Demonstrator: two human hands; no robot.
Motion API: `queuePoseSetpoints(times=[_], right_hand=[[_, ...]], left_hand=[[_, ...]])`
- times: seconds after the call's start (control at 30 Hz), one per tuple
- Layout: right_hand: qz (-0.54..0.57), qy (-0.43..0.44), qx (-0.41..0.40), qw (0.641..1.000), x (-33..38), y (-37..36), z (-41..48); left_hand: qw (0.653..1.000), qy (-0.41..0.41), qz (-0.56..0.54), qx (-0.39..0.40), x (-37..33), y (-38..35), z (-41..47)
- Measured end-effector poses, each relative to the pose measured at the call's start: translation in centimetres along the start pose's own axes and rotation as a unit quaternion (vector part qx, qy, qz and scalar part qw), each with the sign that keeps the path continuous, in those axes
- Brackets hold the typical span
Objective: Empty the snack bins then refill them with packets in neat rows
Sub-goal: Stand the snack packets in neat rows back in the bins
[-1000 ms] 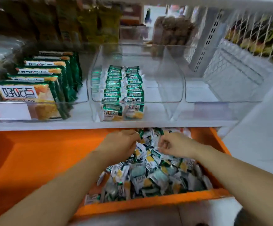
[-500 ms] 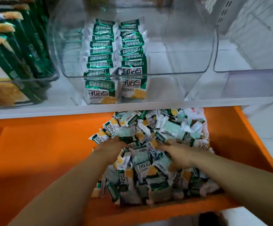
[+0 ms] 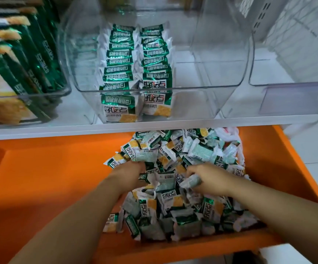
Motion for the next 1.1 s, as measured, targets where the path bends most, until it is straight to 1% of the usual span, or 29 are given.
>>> queuePoseSetpoints(times=[0.1, 0.2, 0.27, 0.37, 0.43, 0.47, 0.53, 0.6, 0.7, 0.8, 0.9, 0.97, 1.03, 1.1], right_hand=[[0.078, 0.014, -0.088, 0.993, 0.4, 2.5, -1.4], [0.128, 0.031, -0.132, 0.982, 1.3, 4.8, -2.9], [0.139, 0.045, -0.146, 0.978, 2.5, 6.5, -4.4], [0.122, 0.072, -0.135, 0.981, 4.7, 8.7, -7.5], [0.117, 0.086, -0.157, 0.977, 6.0, 10.6, -9.9], [0.136, 0.093, -0.174, 0.971, 6.6, 11.7, -11.2], [0.186, 0.107, -0.224, 0.951, 7.2, 14.1, -13.6], [0.217, 0.126, -0.287, 0.925, 7.5, 16.6, -16.1], [0.242, 0.149, -0.357, 0.89, 7.0, 19.4, -18.5], [0.272, 0.16, -0.407, 0.857, 6.5, 21.1, -19.3], [0.308, 0.16, -0.431, 0.833, 5.9, 22.2, -19.2], [0.339, 0.159, -0.437, 0.818, 5.3, 22.7, -19.2], [0.366, 0.159, -0.441, 0.804, 4.8, 23.2, -19.7], [0.382, 0.162, -0.437, 0.798, 4.6, 23.6, -20.1]], left_hand=[[0.992, 0.016, -0.118, -0.042, -0.2, 1.8, -1.7], [0.975, 0.011, -0.204, -0.088, -1.3, 4.1, -3.7], [0.968, 0.0, -0.227, -0.102, -2.1, 5.6, -5.0], [0.97, -0.025, -0.221, -0.098, -3.6, 7.9, -7.2], [0.972, -0.05, -0.205, -0.104, -4.8, 9.7, -9.0], [0.973, -0.059, -0.192, -0.113, -5.3, 10.9, -10.0], [0.972, -0.07, -0.179, -0.137, -6.3, 13.2, -12.1], [0.963, -0.093, -0.181, -0.176, -7.3, 15.7, -14.3], [0.943, -0.102, -0.207, -0.24, -7.7, 19.1, -17.6], [0.919, -0.103, -0.225, -0.306, -7.7, 22.3, -19.7], [0.902, -0.082, -0.21, -0.368, -7.7, 25.4, -19.7], [0.894, -0.075, -0.199, -0.395, -7.9, 27.1, -18.8], [0.896, -0.058, -0.182, -0.4, -8.1, 28.2, -17.2], [0.913, -0.05, -0.183, -0.362, -8.1, 28.5, -14.9]])
Point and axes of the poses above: each hand's wrist, its own z-axis towards the middle knuckle, its own y-axis out of the back of the hand, x = y × z, the point moved 7 cm from there along z, towards the middle knuckle, and after that the axes turned 3 degrees about x, right-handed, at the moved point
